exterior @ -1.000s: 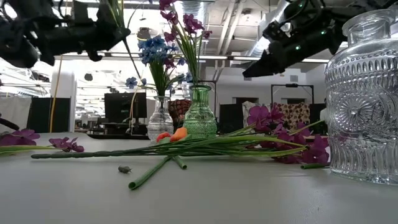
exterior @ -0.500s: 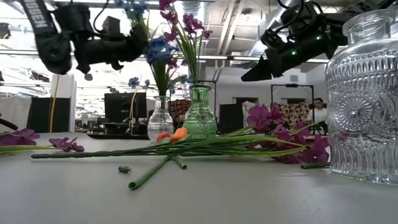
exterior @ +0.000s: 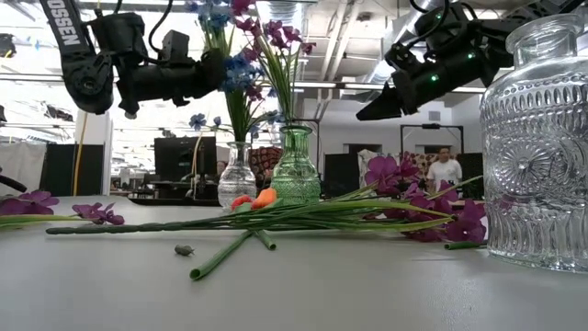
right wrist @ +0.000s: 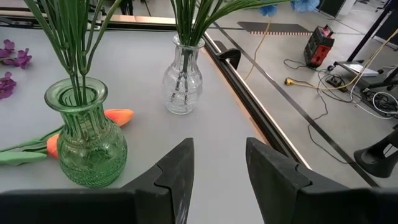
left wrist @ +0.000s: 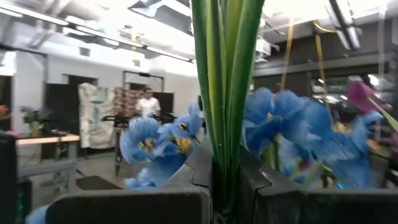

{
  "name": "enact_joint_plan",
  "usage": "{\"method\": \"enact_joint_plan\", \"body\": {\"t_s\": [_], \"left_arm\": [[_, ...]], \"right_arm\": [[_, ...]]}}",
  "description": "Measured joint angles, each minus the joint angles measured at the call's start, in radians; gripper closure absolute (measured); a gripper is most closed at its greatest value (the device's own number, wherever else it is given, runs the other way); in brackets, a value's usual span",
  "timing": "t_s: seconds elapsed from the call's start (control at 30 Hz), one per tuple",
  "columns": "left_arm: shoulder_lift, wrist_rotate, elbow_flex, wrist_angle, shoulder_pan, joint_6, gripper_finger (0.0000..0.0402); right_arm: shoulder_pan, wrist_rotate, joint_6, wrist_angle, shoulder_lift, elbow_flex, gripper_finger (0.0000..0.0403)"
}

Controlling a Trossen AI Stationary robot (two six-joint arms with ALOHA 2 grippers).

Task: Sort flowers into vase by color
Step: Put the blue flowers into the top transparent vase

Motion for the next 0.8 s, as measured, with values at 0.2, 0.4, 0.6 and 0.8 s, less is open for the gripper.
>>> {"method": "enact_joint_plan", "body": {"t_s": [0.2,0.4,0.6,0.8], "left_arm": [[0.000,0.017,0.000,-0.076,0.000,0.016,0.0390],[0.000,0.018,-0.001,-0.102,0.000,0.013,0.0376],[-0.001,0.015,-0.001,-0.142,-0.001,0.013,0.0373],[-0.001,0.013,-0.001,-0.252,-0.003,0.015,0.0373]], "right_arm": [[0.000,0.000,0.000,0.000,0.000,0.000,0.0230],[0.000,0.001,0.000,0.000,0.000,0.000,0.0230],[0.000,0.001,0.000,0.000,0.000,0.000,0.0230],[0.000,0.002,0.000,0.000,0.000,0.000,0.0230]]}}
